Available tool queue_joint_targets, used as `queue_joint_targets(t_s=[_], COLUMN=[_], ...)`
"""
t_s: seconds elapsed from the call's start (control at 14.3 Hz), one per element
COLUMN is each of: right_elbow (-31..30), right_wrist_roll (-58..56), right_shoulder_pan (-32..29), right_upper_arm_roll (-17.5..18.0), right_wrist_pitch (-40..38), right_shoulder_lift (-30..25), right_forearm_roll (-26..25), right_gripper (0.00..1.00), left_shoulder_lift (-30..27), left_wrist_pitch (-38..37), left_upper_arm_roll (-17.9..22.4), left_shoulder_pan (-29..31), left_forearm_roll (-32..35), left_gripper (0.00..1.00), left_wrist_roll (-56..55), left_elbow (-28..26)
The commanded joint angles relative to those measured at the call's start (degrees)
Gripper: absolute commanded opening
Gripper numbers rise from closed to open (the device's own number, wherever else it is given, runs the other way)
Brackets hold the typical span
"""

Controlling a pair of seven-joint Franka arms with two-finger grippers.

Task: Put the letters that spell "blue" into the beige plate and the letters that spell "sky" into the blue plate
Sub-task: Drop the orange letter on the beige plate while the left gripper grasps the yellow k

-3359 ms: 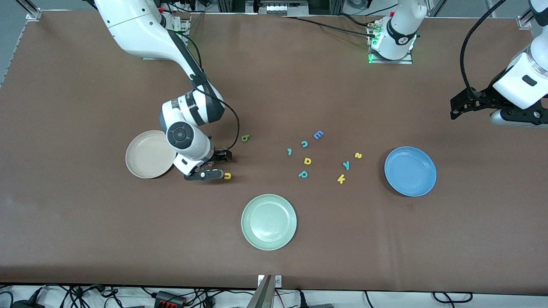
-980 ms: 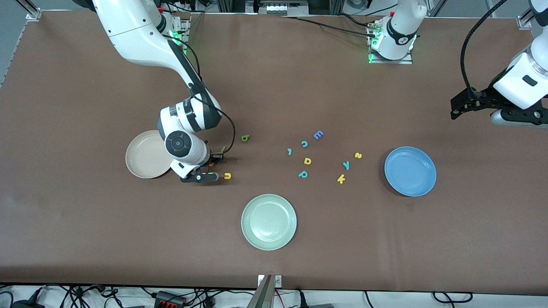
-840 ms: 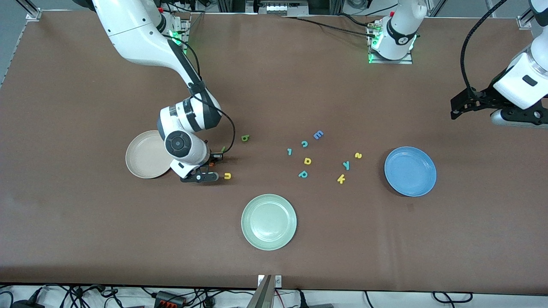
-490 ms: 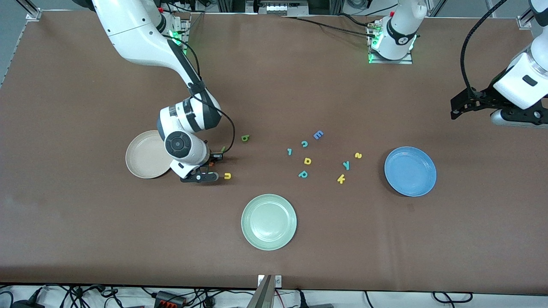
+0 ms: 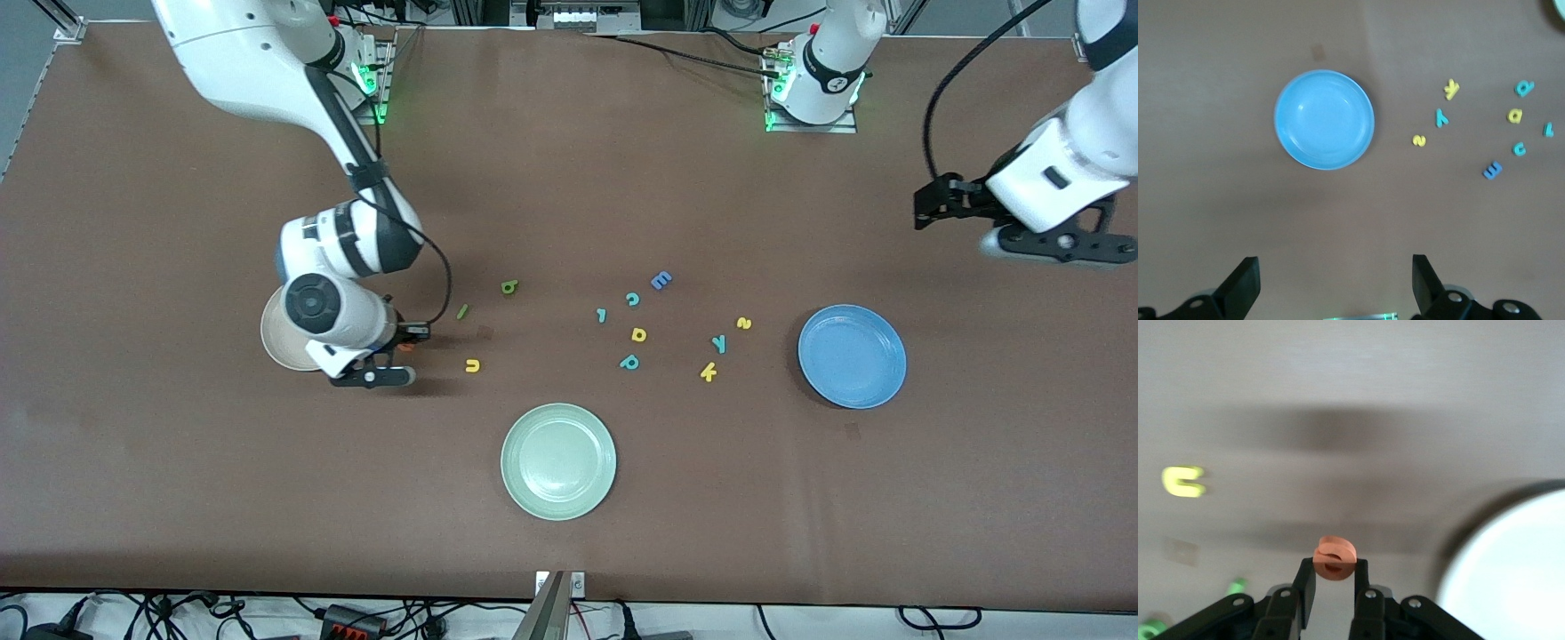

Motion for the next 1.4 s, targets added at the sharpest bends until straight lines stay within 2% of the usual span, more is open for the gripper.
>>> queue_joint_targets(t_s=[0.0,0.28,0.42,0.56,0.77,0.84,0.91,1.05,1.19,1.33], right_elbow=[-3.6,-11.6,-13.6,-15.7,-15.9,-15.6,-15.4,-12.8,-10.4,-9.7], right_wrist_roll=[-7.1,-9.8,-13.3,-16.0,-19.2,-18.5,-17.7,-13.4,-8.0,-2.3], right_shoulder_pan=[-5.4,-7.8,-8.4,-10.2,-13.0,-13.1,-12.7,-11.6,-8.8,-5.4], right_upper_arm_roll=[0.8,-0.3,-2.3,-2.8,-2.8,-2.8,-2.8,-2.3,-2.2,-2.2], right_wrist_pitch=[-1.6,-1.8,-2.0,-1.1,1.1,1.5,1.4,-0.6,-4.0,-3.3], right_shoulder_lift=[-2.4,-6.5,-7.6,-7.6,-5.9,-5.6,-5.6,-6.6,-6.8,-6.8], right_forearm_roll=[0.2,-0.5,-0.6,-0.6,-0.6,-0.6,-0.1,-0.2,-0.1,0.4], right_gripper=[0.09,0.09,0.09,0.1,0.18,0.46,0.99,1.0,1.0,1.0], left_shoulder_lift=[6.1,15.8,19.7,22.9,29.9,31.9,33.7,35.9,37.3,38.9], left_wrist_pitch=[0.4,8.3,13.8,19.5,28.5,30.9,33.8,37.8,40.7,43.3], left_upper_arm_roll=[0.2,0.1,0.1,0.2,0.2,0.2,0.2,0.4,0.4,0.3], left_shoulder_pan=[-4.2,-6.9,-8.6,-10.4,-12.0,-12.3,-12.8,-15.5,-16.6,-16.7], left_forearm_roll=[-0.6,-0.6,-0.6,-0.5,0.3,0.3,0.4,0.5,4.1,7.4], left_gripper=[1.0,1.0,1.0,1.0,1.0,1.0,1.0,1.0,1.0,1.0], left_wrist_roll=[0.8,0.2,-1.0,-5.3,-5.3,-4.8,-4.8,-4.8,-4.9,-4.8], left_elbow=[0.4,0.2,-0.3,-0.6,-0.8,-0.8,-0.8,-0.8,-0.8,-0.7])
